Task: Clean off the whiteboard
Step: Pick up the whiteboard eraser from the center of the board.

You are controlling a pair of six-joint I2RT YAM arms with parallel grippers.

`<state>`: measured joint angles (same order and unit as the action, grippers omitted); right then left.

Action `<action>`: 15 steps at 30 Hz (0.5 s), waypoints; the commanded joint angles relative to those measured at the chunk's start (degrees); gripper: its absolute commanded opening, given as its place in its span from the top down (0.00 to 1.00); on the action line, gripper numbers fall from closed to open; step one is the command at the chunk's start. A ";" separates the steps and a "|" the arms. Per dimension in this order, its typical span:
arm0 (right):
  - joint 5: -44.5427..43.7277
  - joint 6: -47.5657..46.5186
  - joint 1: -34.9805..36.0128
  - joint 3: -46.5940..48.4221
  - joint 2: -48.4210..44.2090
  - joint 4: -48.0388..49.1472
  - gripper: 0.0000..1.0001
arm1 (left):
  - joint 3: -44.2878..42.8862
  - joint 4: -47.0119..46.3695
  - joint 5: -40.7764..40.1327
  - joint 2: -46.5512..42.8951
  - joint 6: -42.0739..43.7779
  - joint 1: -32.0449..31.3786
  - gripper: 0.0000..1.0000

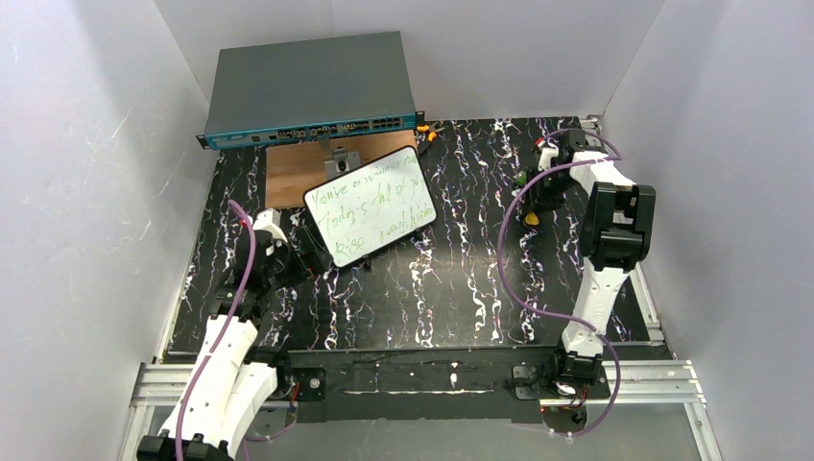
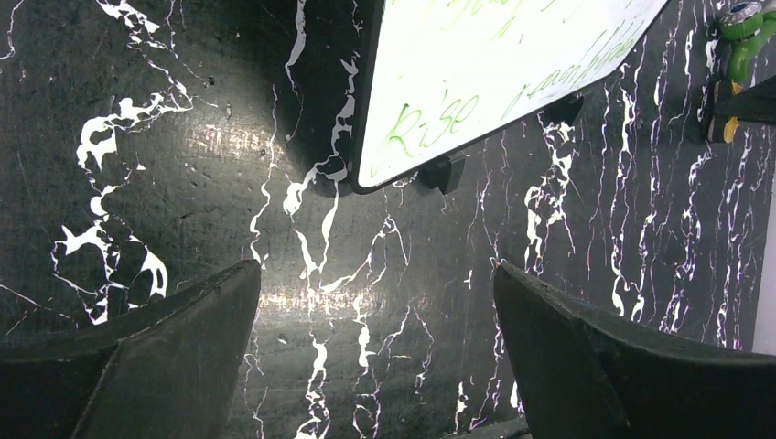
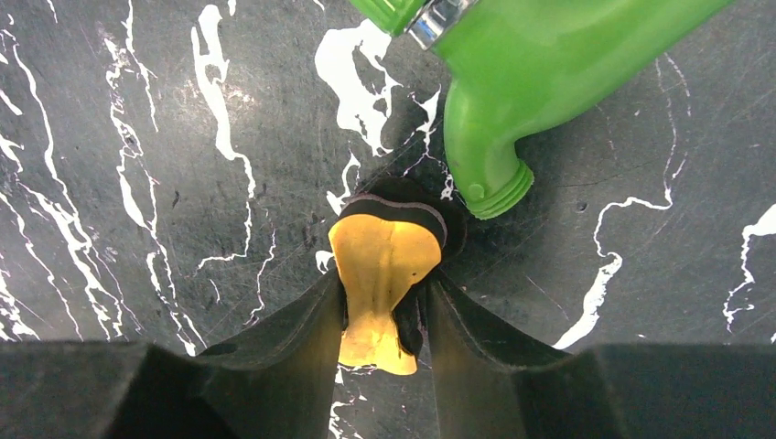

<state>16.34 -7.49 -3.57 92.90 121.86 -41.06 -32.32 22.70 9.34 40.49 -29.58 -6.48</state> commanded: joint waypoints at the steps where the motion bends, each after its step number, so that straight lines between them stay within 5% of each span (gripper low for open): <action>1: -1.81 -0.78 0.80 0.89 0.30 -0.70 0.56 | -1.49 -0.55 -0.73 0.29 0.33 0.23 0.01; 10: 0.27 -2.49 0.94 -3.88 -5.93 1.56 0.93 | 0.15 -2.94 -1.96 0.43 -1.92 0.24 0.01; 15: 13.33 -5.43 0.95 -11.98 -16.82 2.79 0.98 | 3.58 -10.71 -1.75 0.23 -5.10 0.28 0.01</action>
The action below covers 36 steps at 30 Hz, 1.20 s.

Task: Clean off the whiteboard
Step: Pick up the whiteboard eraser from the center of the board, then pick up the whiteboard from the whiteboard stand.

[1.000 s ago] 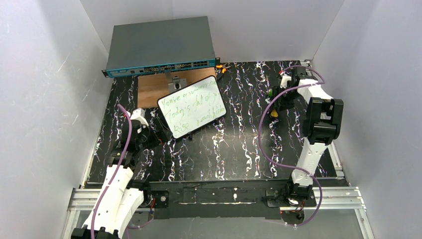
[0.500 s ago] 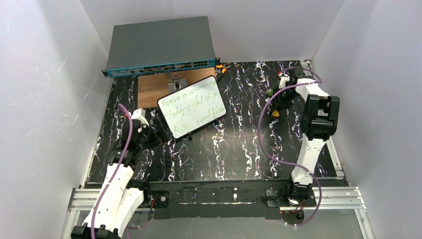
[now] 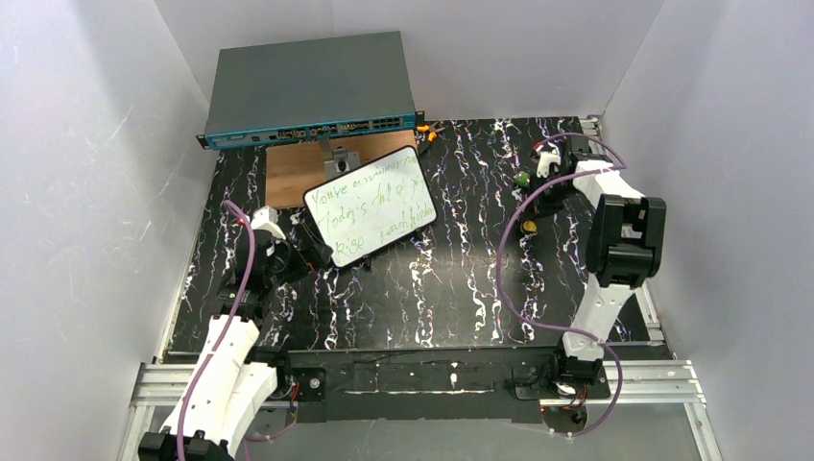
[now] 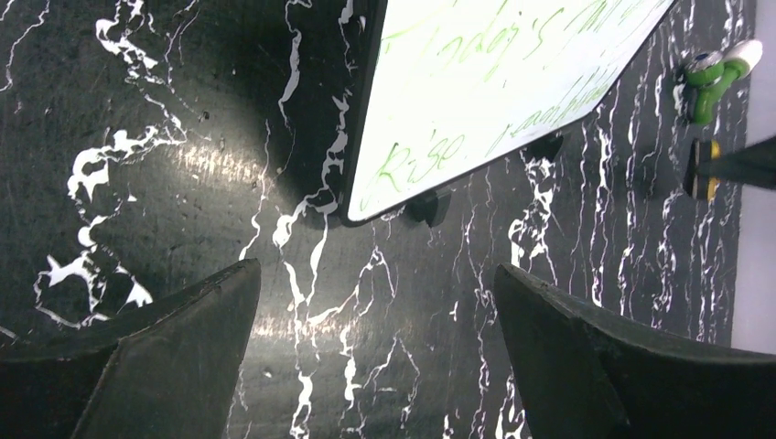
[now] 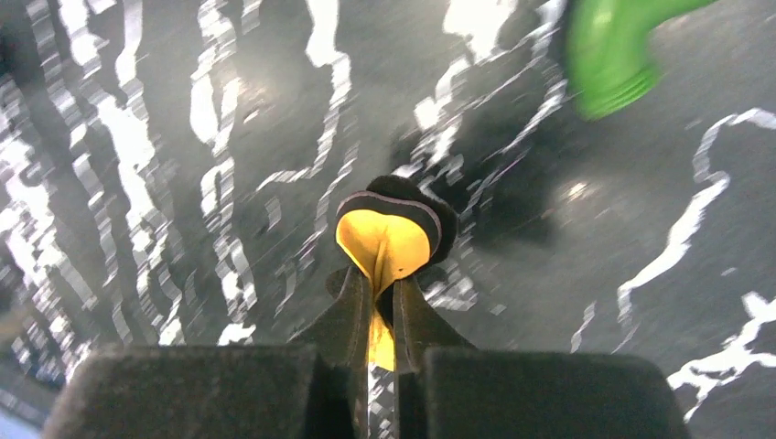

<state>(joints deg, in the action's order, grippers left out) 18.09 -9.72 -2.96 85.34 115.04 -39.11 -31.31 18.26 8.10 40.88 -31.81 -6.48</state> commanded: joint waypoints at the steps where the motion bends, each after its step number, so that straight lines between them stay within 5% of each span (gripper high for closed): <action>1: 14.85 -3.93 0.36 -6.21 -12.32 0.68 0.98 | 3.17 -8.26 -0.35 0.13 -3.45 0.39 0.01; 8: 32.91 -9.40 0.36 -17.87 -24.52 -2.16 0.97 | 4.75 -21.18 3.30 6.43 -6.69 2.68 0.04; 22: 37.25 -12.75 0.39 -19.70 -28.40 -3.27 0.97 | 12.66 -50.07 11.48 22.31 -9.22 9.02 0.02; 32: 37.70 -13.71 0.40 -19.51 -28.38 -3.85 0.97 | 13.78 -73.39 24.63 38.08 -8.33 9.03 0.20; 36: 37.99 -14.01 0.37 -19.44 -28.56 -4.09 0.97 | 14.25 -87.93 29.46 48.24 -12.03 9.03 0.39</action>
<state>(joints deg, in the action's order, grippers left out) 54.19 -22.72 -2.59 65.08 87.37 -42.26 -17.17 -56.77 32.67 84.44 -42.28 2.26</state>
